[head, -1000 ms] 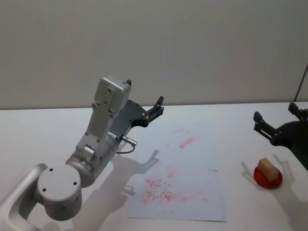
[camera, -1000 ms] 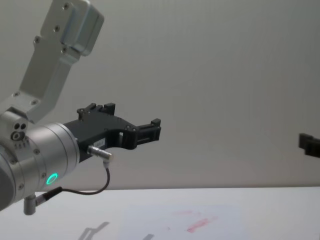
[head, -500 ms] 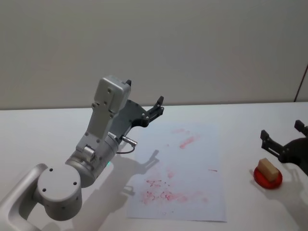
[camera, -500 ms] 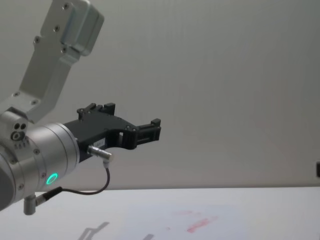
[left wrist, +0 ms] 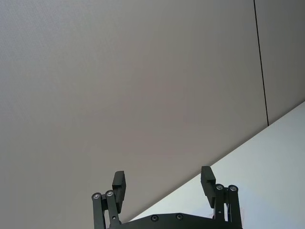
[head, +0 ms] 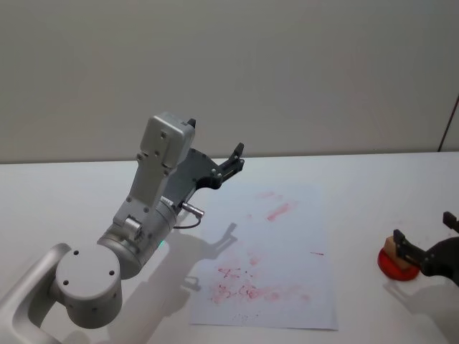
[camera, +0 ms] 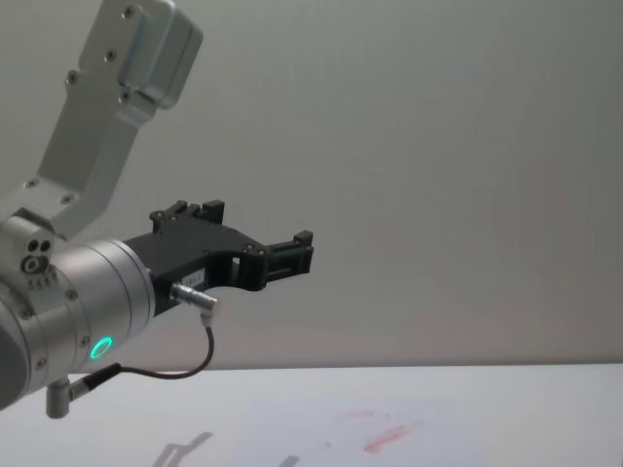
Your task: Use the one hand to pick up the stamp and affix it onto the A4 paper.
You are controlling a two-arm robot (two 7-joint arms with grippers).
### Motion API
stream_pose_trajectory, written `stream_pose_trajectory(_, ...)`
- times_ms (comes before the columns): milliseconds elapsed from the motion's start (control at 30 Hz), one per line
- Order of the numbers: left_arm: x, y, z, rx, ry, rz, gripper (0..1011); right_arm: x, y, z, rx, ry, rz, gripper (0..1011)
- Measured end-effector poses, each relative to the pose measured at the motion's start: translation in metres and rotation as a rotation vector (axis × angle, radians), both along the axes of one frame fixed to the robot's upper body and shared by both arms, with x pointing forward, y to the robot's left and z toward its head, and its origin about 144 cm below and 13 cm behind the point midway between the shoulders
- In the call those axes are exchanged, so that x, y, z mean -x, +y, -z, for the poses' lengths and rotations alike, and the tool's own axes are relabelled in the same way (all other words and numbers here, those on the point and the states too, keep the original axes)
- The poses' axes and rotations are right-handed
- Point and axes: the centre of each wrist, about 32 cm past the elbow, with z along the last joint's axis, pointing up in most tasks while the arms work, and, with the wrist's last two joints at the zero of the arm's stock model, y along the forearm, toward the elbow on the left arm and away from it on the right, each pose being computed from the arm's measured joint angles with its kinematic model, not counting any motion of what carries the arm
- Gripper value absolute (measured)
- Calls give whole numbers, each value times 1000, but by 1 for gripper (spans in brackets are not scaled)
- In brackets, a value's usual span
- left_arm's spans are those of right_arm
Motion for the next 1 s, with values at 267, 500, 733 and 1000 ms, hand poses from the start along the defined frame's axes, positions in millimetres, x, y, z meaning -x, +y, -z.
stream_pose_trajectory(267,0,0,0,0,0,0,1001,1,1,6,42,36,-6,1001)
stream_pose_trajectory(500,0,0,0,0,0,0,1001,-4,4,10,66,57,-22,1001)
stream_pose_trajectory(733,0,0,0,0,0,0,1001,-11,9,14,93,80,-37,1001)
stream_pose_trajectory(1000,0,0,0,0,0,0,1001,-18,11,19,121,107,-44,1001)
